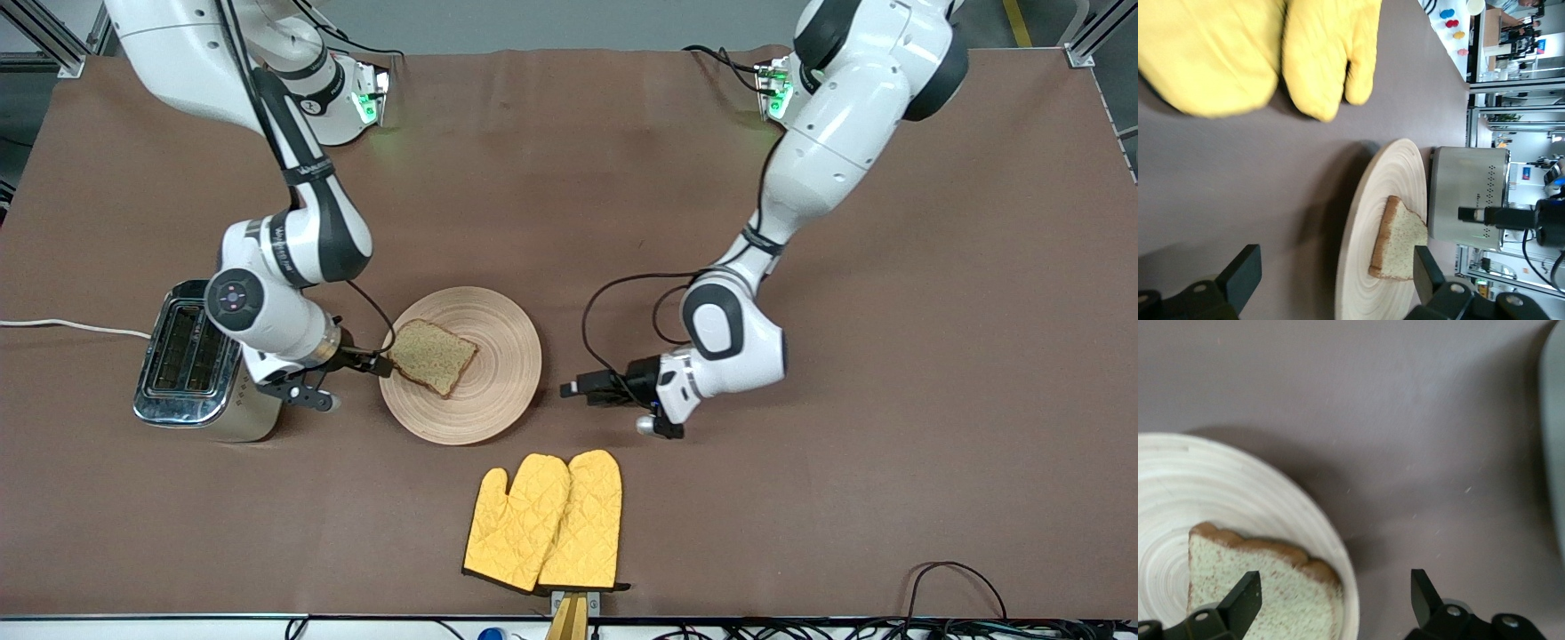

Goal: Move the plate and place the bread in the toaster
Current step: 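Lower the right gripper onto the bread while the left gripper withdraws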

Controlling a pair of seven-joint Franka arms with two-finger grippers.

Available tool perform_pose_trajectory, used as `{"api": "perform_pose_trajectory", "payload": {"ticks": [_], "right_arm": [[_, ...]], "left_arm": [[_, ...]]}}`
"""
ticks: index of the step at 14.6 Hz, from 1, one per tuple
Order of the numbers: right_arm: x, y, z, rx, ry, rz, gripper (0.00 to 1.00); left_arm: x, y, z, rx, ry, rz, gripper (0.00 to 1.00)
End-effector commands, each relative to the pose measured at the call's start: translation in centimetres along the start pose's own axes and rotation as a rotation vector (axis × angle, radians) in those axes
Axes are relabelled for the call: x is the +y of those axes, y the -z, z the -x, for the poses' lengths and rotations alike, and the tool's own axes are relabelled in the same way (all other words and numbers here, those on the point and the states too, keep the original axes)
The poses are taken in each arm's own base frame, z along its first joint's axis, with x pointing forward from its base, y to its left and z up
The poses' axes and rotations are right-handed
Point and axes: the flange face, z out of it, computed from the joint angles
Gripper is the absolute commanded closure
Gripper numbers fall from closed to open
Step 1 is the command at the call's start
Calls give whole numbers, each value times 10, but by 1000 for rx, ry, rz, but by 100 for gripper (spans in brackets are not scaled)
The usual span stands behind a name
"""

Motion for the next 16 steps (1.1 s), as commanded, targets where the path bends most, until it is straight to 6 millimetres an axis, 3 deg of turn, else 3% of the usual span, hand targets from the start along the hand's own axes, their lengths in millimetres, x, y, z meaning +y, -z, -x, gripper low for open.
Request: {"api": "perform_pose_trajectory", "payload": {"ticks": [1, 4, 7, 11, 16], "right_arm": [[-1, -5, 13, -12, -40, 3, 3], [-11, -12, 23, -28, -86, 17, 8], [-16, -15, 29, -40, -84, 26, 15], [-12, -32, 42, -46, -77, 36, 24], [-21, -38, 55, -51, -48, 43, 36]], "left_arm": [[12, 44, -3, -24, -27, -91, 0], [12, 100, -20, -64, -80, -175, 0], [15, 174, -40, -129, -118, -278, 0], [45, 264, -48, -204, -245, -549, 0], [78, 352, -39, -259, -303, -744, 0]]}}
